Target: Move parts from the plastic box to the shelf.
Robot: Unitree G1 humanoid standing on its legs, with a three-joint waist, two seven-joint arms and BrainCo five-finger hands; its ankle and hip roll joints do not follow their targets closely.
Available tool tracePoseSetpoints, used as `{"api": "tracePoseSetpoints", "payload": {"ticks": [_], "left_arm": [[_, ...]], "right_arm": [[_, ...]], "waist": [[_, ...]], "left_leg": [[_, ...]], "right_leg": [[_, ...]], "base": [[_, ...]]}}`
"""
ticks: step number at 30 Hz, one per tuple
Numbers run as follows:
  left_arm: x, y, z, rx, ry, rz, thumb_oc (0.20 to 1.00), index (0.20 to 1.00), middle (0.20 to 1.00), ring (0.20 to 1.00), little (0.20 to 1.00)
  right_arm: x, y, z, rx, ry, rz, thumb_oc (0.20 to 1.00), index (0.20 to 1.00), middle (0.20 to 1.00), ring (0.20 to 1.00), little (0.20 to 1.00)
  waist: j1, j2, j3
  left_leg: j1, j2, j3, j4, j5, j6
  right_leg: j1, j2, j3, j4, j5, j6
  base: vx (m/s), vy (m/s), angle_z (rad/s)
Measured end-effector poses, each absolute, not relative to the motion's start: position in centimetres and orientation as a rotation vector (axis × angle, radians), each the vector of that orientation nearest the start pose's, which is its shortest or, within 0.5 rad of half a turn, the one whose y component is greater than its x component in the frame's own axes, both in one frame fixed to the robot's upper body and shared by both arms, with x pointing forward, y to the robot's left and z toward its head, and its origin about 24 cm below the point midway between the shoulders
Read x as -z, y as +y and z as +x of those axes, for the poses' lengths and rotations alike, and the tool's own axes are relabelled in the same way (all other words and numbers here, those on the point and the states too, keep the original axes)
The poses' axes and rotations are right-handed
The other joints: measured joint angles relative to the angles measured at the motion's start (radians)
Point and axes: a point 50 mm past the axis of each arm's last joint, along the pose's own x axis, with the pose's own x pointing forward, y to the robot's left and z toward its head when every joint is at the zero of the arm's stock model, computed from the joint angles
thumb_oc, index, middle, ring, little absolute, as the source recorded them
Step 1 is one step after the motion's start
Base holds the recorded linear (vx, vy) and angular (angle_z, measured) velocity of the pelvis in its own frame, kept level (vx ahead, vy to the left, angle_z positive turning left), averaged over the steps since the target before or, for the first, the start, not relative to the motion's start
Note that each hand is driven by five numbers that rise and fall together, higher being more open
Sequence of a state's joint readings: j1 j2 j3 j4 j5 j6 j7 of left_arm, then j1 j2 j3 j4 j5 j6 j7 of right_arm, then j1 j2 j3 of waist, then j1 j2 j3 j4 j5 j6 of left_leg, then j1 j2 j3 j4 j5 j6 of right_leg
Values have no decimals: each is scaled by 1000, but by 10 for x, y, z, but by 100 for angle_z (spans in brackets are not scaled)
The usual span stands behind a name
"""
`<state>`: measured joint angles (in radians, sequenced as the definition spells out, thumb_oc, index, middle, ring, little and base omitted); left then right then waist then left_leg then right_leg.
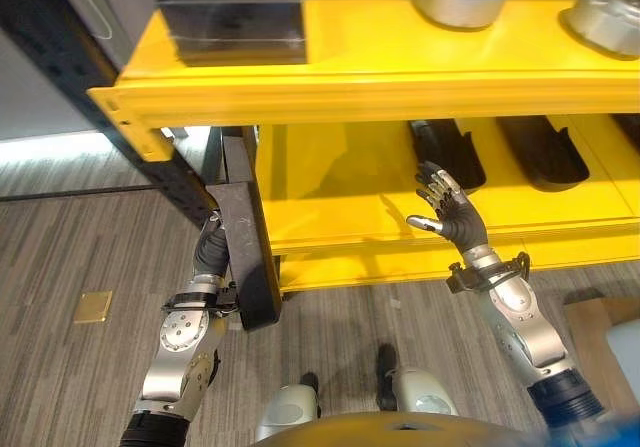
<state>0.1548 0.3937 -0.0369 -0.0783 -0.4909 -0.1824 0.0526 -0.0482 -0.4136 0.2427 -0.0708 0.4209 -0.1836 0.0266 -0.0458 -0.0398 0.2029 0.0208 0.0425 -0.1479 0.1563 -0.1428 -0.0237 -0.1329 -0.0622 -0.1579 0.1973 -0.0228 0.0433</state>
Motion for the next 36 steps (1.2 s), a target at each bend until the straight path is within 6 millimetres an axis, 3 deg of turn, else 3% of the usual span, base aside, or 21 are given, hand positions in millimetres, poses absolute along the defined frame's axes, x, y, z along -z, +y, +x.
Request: {"api": "tracePoseSetpoints", "payload": {"ticks": [1, 6, 8, 9, 10, 11, 12, 13, 14, 15, 16, 18, 19, 20, 21, 22, 24, 28, 36], "left_arm": [[-57, 220, 224, -42, -98, -109, 200, 200, 200, 200, 200], [-58, 216, 227, -61, -111, -135, 200, 200, 200, 200, 200], [-68, 211, 237, -39, -152, -139, 200, 200, 200, 200, 200], [-69, 207, 240, -33, -159, -148, 200, 200, 200, 200, 200], [-67, 206, 240, -39, -148, -151, 200, 200, 200, 200, 200], [-68, 207, 243, -35, -149, -142, 200, 200, 200, 200, 200], [-71, 209, 246, -45, -163, -140, 200, 200, 200, 200, 200], [-73, 208, 251, -41, -171, -142, 200, 200, 200, 200, 200], [-76, 208, 254, -44, -185, -145, 200, 200, 200, 200, 200], [-76, 206, 257, -51, -193, -149, 200, 200, 200, 200, 200], [-77, 206, 260, -57, -196, -146, 200, 200, 200, 200, 200], [-81, 207, 262, -65, -207, -144, 200, 200, 200, 200, 200], [-81, 205, 263, -61, -210, -148, 200, 200, 200, 200, 200], [-81, 201, 263, -52, -213, -158, 200, 200, 200, 200, 200], [-87, 203, 265, -46, -233, -146, 200, 200, 200, 200, 200], [-85, 203, 264, -47, -227, -144, 200, 200, 200, 200, 200], [-84, 198, 264, -11, -219, -113, 200, 200, 200, 200, 200], [-84, 194, 264, 42, -211, -35, 200, 200, 200, 200, 200], [-83, 196, 266, 14, -210, 57, 200, 200, 200, 200, 200]], "right_arm": [[-81, -162, 254, -281, -195, 29, 1000, 1000, 1000, 1000, 1000], [-75, -154, 253, -309, -173, 40, 1000, 1000, 1000, 1000, 1000], [-77, -157, 255, -301, -181, 48, 1000, 1000, 1000, 1000, 1000], [-77, -157, 257, -304, -180, 46, 1000, 1000, 1000, 1000, 1000], [-77, -154, 257, -307, -179, 52, 1000, 1000, 1000, 1000, 1000], [-77, -153, 258, -304, -182, 61, 1000, 1000, 1000, 1000, 1000], [-80, -152, 260, -300, -199, 66, 1000, 1000, 1000, 1000, 1000], [-82, -156, 261, -273, -214, 68, 1000, 1000, 1000, 1000, 1000], [-83, -160, 263, -249, -220, 69, 1000, 1000, 1000, 1000, 1000], [-84, -163, 264, -227, -225, 70, 1000, 1000, 1000, 1000, 1000], [-84, -165, 265, -214, -223, 64, 1000, 1000, 1000, 1000, 1000], [-85, -163, 266, -218, -228, 67, 1000, 1000, 1000, 1000, 1000], [-86, -163, 266, -224, -229, 59, 1000, 1000, 1000, 1000, 1000], [-88, -166, 265, -230, -235, 36, 1000, 1000, 1000, 1000, 1000], [-86, -164, 265, -221, -230, 55, 1000, 1000, 1000, 1000, 1000], [-82, -161, 262, -226, -215, 71, 1000, 1000, 1000, 1000, 1000], [-76, -156, 259, -247, -193, 79, 1000, 1000, 1000, 1000, 1000], [-72, -143, 257, -284, -177, 115, 1000, 1000, 1000, 1000, 1000], [-72, -140, 257, -301, -169, 114, 1000, 1000, 1000, 1000, 1000]], "waist": [[-9, 2, -1], [6, 7, -11], [32, -16, 9], [51, -18, 22], [54, -21, 27], [41, -14, 25], [35, -32, 39], [28, -28, 44], [30, -33, 55], [27, -16, 67], [21, -9, 72], [26, 10, 77], [20, 35, 80], [11, 72, 78], [10, 46, 96], [9, 28, 89], [8, 23, 87], [5, -15, 65], [6, -26, 54]], "left_leg": [[2, 7, -3, -11, -7, -12], [-55, 19, -6, 33, 1, -46], [-257, -43, -46, 328, 32, -69], [-299, -58, -86, 400, 47, -63], [-310, -43, -109, 394, 26, -54], [-318, -11, -99, 373, 1, -53], [-301, 84, -64, 233, 15, -50], [-298, 158, -65, 130, 38, -82], [-278, 231, -27, 29, 49, -66], [-276, 278, -13, -12, 63, -85], [-264, 312, 32, -38, 66, -86], [-219, 274, -2, -17, 72, -101], [-190, 242, 12, 6, 62, -84], [-165, 241, 13, -9, 33, -35], [-144, 201, 9, -4, 73, -105], [-143, 165, 21, 4, 70, -95], [-142, 128, 30, 23, 69, -90], [-138, 80, 54, 53, 52, -77], [-144, 91, 55, 95, 29, -78]], "right_leg": [[-3, 6, -2, 4, -15, -24], [-63, 29, -5, 41, -39, -55], [-105, -1, -1, 48, -29, -90], [-110, -8, -6, 48, -21, -101], [-101, -14, -10, 48, -23, -106], [-95, -14, -34, 48, -28, -114], [-93, -22, -40, 60, -40, -109], [-98, -18, -60, 71, -47, -104], [-111, -24, -55, 93, -51, -112], [-115, -25, -58, 110, -61, -75], [-131, -36, -52, 131, -60, -73], [-157, -50, -5, 129, -50, -55], [-153, -53, 3, 112, -34, -32], [-154, -48, -4, 123, -24, -21], [-153, -83, 17, 132, -8, 2], [-145, -109, 31, 109, -2, 14], [-92, -144, 41, 29, 29, 52], [-57, -179, 64, -26, 64, 64], [-42, -166, 64, -39, 83, 82]], "base": [[31, -99, -2], [-88, -65, 1], [-54, 8, 17], [27, 21, 11], [80, 110, 26], [61, 71, 47], [83, 230, 62], [45, 223, 35], [56, 290, 27], [40, 201, 0], [38, 198, -12], [25, 142, -50], [36, 131, -47], [72, 258, -25], [60, 269, -9], [42, 199, -6], [15, 106, 2], [8, 95, 1], [-1, 13, -2]]}}
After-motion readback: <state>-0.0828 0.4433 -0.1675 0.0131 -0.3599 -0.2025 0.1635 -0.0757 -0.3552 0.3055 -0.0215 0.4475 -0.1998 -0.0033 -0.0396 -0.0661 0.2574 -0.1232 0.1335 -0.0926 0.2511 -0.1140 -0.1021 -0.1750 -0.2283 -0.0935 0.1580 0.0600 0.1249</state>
